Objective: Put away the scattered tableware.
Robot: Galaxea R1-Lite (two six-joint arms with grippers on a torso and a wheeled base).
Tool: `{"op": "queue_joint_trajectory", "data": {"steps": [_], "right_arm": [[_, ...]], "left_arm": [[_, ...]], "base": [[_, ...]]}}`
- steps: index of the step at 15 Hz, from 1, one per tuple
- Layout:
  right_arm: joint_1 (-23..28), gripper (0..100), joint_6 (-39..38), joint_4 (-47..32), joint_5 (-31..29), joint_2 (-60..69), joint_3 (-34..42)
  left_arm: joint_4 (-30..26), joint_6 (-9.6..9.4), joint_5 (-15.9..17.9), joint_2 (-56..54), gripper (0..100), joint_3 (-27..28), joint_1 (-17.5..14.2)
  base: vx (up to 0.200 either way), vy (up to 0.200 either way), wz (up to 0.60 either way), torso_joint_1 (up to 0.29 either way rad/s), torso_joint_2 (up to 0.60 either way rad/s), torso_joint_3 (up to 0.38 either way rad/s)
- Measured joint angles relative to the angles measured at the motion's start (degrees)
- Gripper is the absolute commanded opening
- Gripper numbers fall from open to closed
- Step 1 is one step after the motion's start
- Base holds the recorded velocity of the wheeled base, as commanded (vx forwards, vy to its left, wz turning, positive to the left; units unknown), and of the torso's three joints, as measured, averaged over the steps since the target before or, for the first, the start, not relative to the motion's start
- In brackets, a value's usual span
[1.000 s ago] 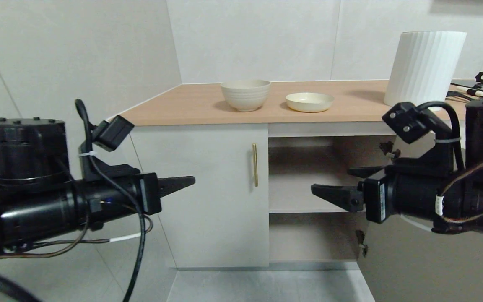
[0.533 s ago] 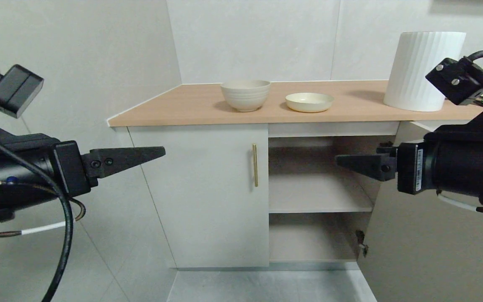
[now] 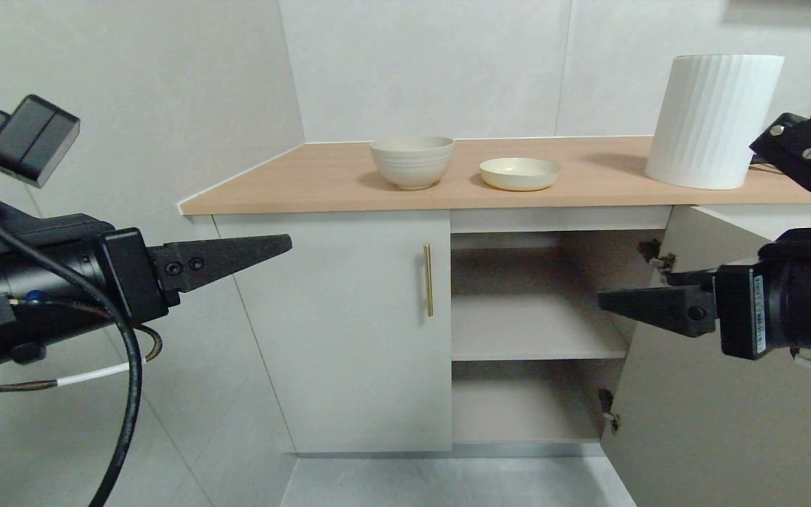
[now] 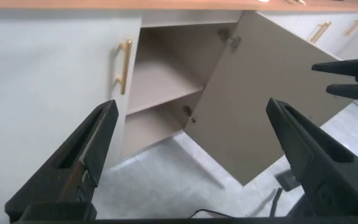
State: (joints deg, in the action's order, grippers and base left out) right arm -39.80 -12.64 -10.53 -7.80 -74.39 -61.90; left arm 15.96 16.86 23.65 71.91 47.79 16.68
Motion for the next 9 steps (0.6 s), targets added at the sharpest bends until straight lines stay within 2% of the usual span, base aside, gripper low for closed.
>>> {"op": "queue_joint_trajectory", "data": {"steps": [9], "right_arm": [[0.2, 100, 0.2, 1.1, 0.4, 1.9, 1.7]], "left_arm": [[-0.1, 0.07, 0.0, 0.2, 100, 0.2, 0.3]], "base": [[0.2, 0.0, 0.0, 0.003, 0.0, 0.007]]}}
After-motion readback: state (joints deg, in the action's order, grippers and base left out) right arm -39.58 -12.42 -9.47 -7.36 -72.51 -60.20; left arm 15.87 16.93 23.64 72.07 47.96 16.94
